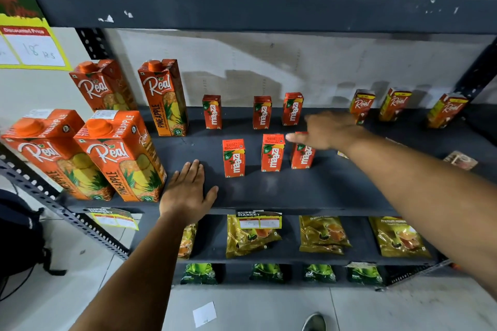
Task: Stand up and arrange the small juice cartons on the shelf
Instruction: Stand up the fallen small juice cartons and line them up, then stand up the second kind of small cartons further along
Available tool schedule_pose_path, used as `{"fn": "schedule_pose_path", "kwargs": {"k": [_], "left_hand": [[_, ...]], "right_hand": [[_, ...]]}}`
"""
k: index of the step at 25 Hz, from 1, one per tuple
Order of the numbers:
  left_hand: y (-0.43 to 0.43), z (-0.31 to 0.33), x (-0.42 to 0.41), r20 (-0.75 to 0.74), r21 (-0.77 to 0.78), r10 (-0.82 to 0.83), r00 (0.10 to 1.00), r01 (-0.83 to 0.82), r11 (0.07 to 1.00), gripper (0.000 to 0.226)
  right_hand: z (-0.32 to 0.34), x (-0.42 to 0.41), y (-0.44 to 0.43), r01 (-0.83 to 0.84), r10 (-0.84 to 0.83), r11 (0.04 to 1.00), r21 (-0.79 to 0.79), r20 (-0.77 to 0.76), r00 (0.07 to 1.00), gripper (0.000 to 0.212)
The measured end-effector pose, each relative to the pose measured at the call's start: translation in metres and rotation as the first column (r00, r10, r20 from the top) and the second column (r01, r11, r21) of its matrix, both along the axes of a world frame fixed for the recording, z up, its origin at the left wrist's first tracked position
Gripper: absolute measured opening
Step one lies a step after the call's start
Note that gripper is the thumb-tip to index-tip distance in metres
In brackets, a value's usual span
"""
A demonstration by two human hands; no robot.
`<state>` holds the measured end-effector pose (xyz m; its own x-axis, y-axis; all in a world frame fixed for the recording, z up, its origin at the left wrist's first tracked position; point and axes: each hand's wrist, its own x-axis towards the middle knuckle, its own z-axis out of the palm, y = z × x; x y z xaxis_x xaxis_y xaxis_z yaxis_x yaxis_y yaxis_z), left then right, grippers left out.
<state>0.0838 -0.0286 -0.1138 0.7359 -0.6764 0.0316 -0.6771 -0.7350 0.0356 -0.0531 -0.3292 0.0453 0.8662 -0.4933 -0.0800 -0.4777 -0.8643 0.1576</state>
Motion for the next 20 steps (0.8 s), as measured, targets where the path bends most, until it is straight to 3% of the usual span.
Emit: {"fn": "schedule_pose_path", "kwargs": {"k": [3, 5, 8, 11, 13, 16, 20], "left_hand": [[0.0, 0.006, -0.002, -0.013, -0.021, -0.017, 1.0, 0.017, 1.0, 0.075], [0.007, 0.01, -0.013, 0.022, -0.179, -0.033, 0.999, 0.036, 0.983, 0.069], [0.006, 0.006, -0.065, 0.124, -0.344, -0.173, 0.977, 0.206, 0.916, 0.06], [-0.048, -0.003, -0.138, 0.152, -0.345, -0.416, 0.897, 0.442, 0.828, 0.056], [-0.108, 0.002, -0.174, 0.16, -0.344, -0.479, 0.863, 0.504, 0.792, 0.056], [-0.207, 0.018, -0.21, 0.09, -0.318, -0.411, 0.907, 0.417, 0.851, 0.062], [-0.28, 0.013, -0.224, -0.074, -0.144, -0.237, 0.969, 0.225, 0.964, 0.071]], "right_hand": [[0.013, -0.033, -0.029, -0.008, -0.005, 0.998, 0.056, 0.228, 0.974, 0.066], [0.018, -0.066, -0.062, 0.048, -0.064, 0.997, 0.068, 0.261, 0.963, 0.05], [0.01, -0.131, -0.121, 0.188, -0.22, 0.971, 0.151, 0.236, 0.947, 0.042], [-0.001, -0.189, -0.178, 0.307, -0.351, 0.919, 0.247, 0.158, 0.923, 0.051], [-0.007, -0.214, -0.205, 0.355, -0.388, 0.893, 0.278, 0.074, 0.919, 0.055], [-0.026, -0.246, -0.235, 0.242, -0.222, 0.958, 0.151, -0.14, 0.965, 0.049], [-0.052, -0.265, -0.262, 0.026, -0.015, 0.998, 0.053, -0.2, 0.98, 0.071]]}}
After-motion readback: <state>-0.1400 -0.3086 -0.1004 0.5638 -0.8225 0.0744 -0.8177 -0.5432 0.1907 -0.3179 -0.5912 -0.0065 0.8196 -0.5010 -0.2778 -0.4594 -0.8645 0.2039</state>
